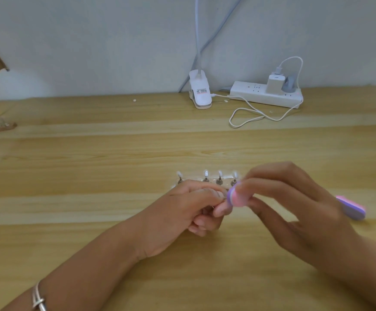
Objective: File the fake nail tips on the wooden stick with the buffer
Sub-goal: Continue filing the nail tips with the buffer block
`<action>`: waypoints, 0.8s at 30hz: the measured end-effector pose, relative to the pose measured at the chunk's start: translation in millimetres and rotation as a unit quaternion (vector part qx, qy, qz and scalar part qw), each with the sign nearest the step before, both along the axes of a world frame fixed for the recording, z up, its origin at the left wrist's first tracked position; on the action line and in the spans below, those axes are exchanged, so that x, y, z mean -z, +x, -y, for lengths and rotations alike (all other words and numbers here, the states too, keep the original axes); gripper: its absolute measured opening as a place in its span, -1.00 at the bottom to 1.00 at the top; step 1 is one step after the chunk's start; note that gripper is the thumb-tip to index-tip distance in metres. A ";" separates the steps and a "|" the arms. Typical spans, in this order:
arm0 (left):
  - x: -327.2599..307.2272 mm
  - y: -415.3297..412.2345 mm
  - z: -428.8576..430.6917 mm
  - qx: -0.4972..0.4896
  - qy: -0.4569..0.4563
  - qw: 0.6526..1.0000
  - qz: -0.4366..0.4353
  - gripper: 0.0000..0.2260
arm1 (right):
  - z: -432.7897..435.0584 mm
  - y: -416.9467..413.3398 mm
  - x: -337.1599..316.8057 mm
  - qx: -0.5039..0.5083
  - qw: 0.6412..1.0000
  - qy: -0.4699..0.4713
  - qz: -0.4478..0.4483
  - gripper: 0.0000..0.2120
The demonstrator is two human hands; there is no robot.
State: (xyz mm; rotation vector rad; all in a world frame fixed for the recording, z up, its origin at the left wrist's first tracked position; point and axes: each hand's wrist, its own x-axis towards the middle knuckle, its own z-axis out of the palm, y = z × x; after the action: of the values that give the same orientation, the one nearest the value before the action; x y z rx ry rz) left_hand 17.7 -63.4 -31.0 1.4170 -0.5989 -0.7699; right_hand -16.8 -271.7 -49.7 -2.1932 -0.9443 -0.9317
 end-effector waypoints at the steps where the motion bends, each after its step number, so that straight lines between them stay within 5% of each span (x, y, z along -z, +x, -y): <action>1: 0.4 1.4 -0.6 -0.001 0.002 1.000 0.004 -0.74 | 2.4 1.5 -1.9 0.009 1.000 0.020 -0.010 -0.84; 11: 4.7 8.6 -5.0 -0.111 0.029 0.984 0.139 -0.74 | 11.2 3.3 -9.8 0.038 0.961 0.191 -0.196 -0.83; 16: 6.9 9.9 -5.5 -0.181 0.024 0.962 0.205 -0.76 | 32.2 2.5 -18.8 0.040 0.944 -0.003 -0.326 -0.84; 19: 10.7 8.3 -2.5 -0.183 0.066 0.950 0.245 -0.84 | 31.0 2.1 -13.0 0.067 0.931 -0.141 -0.329 -0.84; 24: 10.0 2.4 0.6 -0.167 0.070 0.945 0.272 -0.84 | 22.2 7.0 -6.9 0.096 0.938 -0.150 -0.296 -0.95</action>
State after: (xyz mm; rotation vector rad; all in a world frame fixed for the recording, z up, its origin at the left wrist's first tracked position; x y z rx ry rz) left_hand 20.2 -64.1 -40.9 1.8214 -0.7051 -0.1408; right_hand -9.8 -293.9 -42.8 -2.6324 -0.6117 -0.1609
